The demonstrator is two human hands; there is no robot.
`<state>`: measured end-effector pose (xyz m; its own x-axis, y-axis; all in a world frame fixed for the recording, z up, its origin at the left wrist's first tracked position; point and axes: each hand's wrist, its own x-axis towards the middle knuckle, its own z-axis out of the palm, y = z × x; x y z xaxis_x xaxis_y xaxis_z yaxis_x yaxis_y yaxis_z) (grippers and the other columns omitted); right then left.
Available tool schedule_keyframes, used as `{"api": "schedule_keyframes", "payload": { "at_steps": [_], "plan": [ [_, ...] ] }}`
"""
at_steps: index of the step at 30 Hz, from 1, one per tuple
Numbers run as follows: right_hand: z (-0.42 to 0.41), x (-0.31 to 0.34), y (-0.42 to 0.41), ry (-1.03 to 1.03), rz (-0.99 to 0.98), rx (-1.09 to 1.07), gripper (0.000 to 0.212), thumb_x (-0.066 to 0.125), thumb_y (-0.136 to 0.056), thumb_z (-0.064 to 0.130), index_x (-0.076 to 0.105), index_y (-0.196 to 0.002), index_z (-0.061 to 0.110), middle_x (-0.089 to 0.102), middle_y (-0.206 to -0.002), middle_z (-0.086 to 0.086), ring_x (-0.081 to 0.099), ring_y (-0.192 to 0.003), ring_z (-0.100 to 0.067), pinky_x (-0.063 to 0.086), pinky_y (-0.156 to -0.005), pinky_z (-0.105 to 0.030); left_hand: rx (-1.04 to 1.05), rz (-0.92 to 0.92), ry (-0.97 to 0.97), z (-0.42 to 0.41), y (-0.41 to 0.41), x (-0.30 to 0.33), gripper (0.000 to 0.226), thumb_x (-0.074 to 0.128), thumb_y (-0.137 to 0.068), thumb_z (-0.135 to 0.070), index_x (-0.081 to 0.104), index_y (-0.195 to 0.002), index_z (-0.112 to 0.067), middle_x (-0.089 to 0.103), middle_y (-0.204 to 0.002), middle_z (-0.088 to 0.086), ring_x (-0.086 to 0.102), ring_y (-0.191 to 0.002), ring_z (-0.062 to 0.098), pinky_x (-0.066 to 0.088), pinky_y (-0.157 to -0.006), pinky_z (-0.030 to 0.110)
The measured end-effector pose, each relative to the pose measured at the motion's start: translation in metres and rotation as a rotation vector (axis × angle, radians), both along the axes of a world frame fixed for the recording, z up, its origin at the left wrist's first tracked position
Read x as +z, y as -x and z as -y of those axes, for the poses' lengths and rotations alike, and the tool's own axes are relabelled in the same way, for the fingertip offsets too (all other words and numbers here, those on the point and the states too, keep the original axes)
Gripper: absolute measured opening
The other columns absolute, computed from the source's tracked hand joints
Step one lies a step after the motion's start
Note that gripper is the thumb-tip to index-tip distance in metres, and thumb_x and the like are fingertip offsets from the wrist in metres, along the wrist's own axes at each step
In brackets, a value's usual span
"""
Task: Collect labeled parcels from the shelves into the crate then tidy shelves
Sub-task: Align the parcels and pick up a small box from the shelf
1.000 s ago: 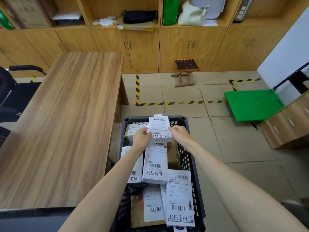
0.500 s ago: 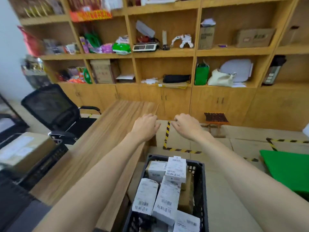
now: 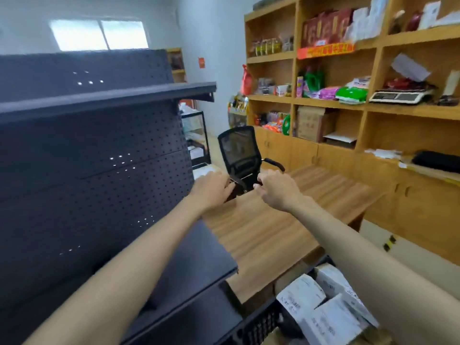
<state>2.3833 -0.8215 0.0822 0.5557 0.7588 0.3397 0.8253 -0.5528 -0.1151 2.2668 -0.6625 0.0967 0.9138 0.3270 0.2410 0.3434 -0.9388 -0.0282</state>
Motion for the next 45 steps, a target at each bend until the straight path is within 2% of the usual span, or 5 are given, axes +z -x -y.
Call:
{"api": "schedule_keyframes", "payload": {
  "at_steps": [8, 12, 16, 30, 45],
  "plan": [
    [-0.112, 0.022, 0.118, 0.068, 0.058, 0.330, 0.042, 0.035, -0.102, 0.043, 0.057, -0.112, 0.008, 0.060, -0.116, -0.015, 0.056, -0.110, -0.036, 0.042, -0.086, -0.042, 0.389, 0.054, 0.048, -0.072, 0.184, 0.010, 0.047, 0.038, -0.104, -0.047, 0.059, -0.128, -0.012, 0.060, -0.130, 0.010, 0.056, -0.117, 0.031, 0.048, -0.091, 0.040],
    [-0.158, 0.027, 0.204, 0.090, 0.050, 0.477, 0.043, 0.036, -0.102, 0.043, 0.050, -0.079, 0.010, 0.065, -0.102, -0.016, 0.060, -0.102, -0.033, 0.042, -0.086, -0.038, 0.571, 0.071, 0.029, -0.089, 0.289, 0.016, 0.050, 0.038, -0.104, -0.050, 0.056, -0.137, -0.017, 0.062, -0.134, 0.009, 0.060, -0.117, 0.030, 0.050, -0.090, 0.039],
    [-0.197, 0.026, 0.307, 0.098, 0.065, 0.623, 0.046, 0.034, -0.102, 0.047, 0.060, -0.106, 0.009, 0.067, -0.108, -0.015, 0.062, -0.101, -0.034, 0.044, -0.081, -0.039, 0.727, 0.109, 0.004, -0.096, 0.403, 0.015, 0.048, 0.040, -0.103, -0.050, 0.062, -0.126, -0.015, 0.067, -0.124, 0.010, 0.062, -0.109, 0.031, 0.048, -0.087, 0.039],
    [-0.242, 0.014, 0.654, 0.099, 0.090, 1.017, 0.050, 0.031, -0.103, 0.047, 0.059, -0.118, 0.009, 0.060, -0.120, -0.015, 0.056, -0.109, -0.033, 0.043, -0.094, -0.044, 1.132, 0.074, -0.022, -0.056, 0.773, -0.002, 0.049, 0.040, -0.103, -0.050, 0.062, -0.128, -0.014, 0.064, -0.127, 0.011, 0.057, -0.117, 0.032, 0.046, -0.092, 0.043],
    [-0.250, -0.062, 0.795, 0.202, 0.031, 1.018, 0.042, 0.033, -0.104, 0.041, 0.058, -0.107, 0.008, 0.059, -0.112, -0.014, 0.058, -0.101, -0.034, 0.042, -0.085, -0.043, 1.129, 0.102, 0.176, -0.060, 0.890, -0.089, 0.044, 0.044, -0.102, -0.047, 0.063, -0.125, -0.014, 0.066, -0.123, 0.011, 0.059, -0.114, 0.032, 0.048, -0.092, 0.043]
  ]
}}
